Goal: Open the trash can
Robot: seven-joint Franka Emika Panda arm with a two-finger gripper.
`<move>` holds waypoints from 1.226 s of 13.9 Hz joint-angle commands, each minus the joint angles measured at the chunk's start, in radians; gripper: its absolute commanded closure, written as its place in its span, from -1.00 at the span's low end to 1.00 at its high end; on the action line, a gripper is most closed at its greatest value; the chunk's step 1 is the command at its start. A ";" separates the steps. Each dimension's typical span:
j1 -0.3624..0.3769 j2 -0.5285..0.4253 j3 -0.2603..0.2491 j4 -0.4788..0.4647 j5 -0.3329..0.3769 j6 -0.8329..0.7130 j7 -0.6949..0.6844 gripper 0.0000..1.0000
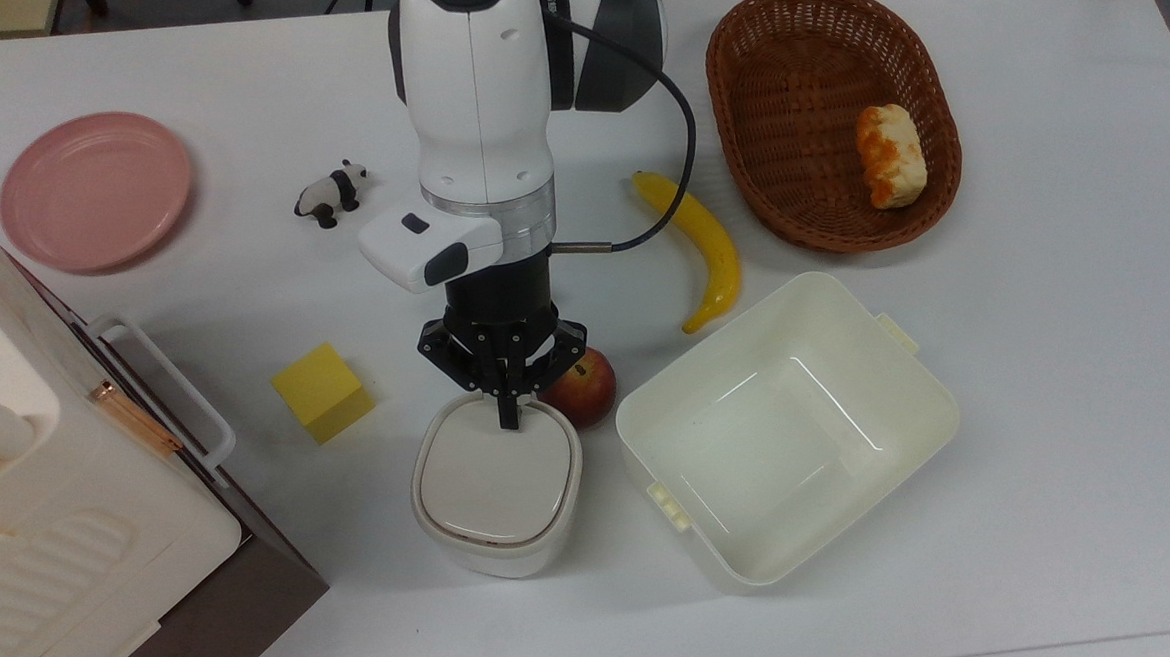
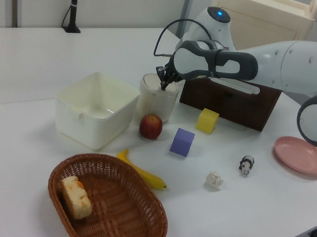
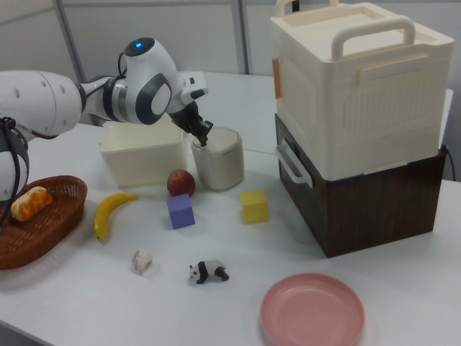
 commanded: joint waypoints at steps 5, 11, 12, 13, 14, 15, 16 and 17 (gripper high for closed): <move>0.007 0.013 -0.003 0.011 -0.041 0.024 0.018 1.00; 0.007 0.022 -0.003 0.007 -0.128 0.024 0.020 1.00; 0.008 0.027 -0.003 0.007 -0.130 0.024 0.021 1.00; 0.008 0.027 -0.003 0.005 -0.130 0.024 0.021 1.00; 0.008 0.027 -0.003 0.005 -0.130 0.024 0.021 1.00; 0.008 0.027 -0.003 0.005 -0.131 0.024 0.021 1.00; 0.008 0.027 -0.003 0.005 -0.133 0.024 0.018 1.00; 0.008 0.028 -0.003 0.005 -0.136 0.024 0.018 1.00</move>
